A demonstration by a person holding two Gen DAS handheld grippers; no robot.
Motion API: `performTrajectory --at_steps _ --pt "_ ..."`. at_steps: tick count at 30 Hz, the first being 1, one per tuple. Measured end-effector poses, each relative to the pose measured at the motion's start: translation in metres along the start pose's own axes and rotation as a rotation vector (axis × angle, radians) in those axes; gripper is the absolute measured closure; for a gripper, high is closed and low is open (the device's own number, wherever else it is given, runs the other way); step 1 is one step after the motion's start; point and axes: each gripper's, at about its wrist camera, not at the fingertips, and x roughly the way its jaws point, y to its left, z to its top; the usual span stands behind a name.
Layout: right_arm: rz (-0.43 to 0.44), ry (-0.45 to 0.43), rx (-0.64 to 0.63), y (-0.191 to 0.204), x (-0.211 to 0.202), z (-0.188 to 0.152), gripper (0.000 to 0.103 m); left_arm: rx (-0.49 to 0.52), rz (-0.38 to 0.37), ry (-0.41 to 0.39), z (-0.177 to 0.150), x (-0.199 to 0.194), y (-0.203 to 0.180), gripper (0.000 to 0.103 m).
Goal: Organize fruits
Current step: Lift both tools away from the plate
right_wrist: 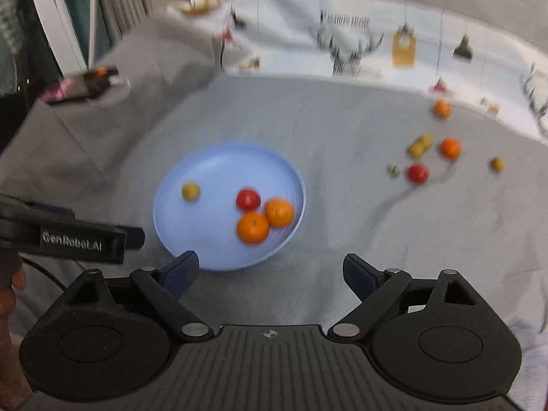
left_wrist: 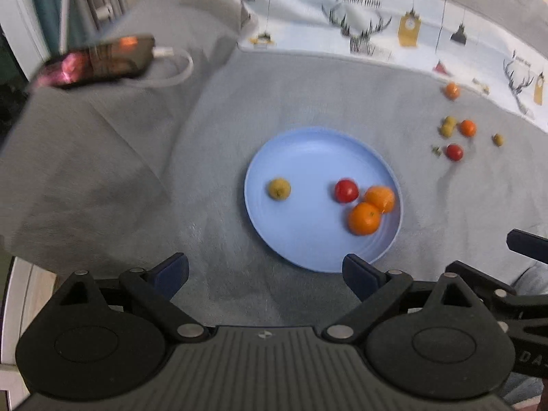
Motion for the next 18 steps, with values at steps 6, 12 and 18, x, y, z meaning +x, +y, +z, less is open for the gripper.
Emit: performTrajectory --at_steps 6,12,18 --pt "0.000 -0.110 -0.033 0.005 -0.044 -0.010 0.009 0.023 0.002 -0.111 -0.010 -0.046 -0.011 0.004" --pt "-0.008 -0.202 -0.025 0.005 -0.084 -0.021 0.007 0.040 -0.011 -0.180 -0.025 -0.081 -0.020 0.003" --pt "0.000 -0.259 -0.028 0.006 -0.111 -0.033 0.005 0.053 -0.014 -0.247 -0.036 -0.110 -0.025 0.003"
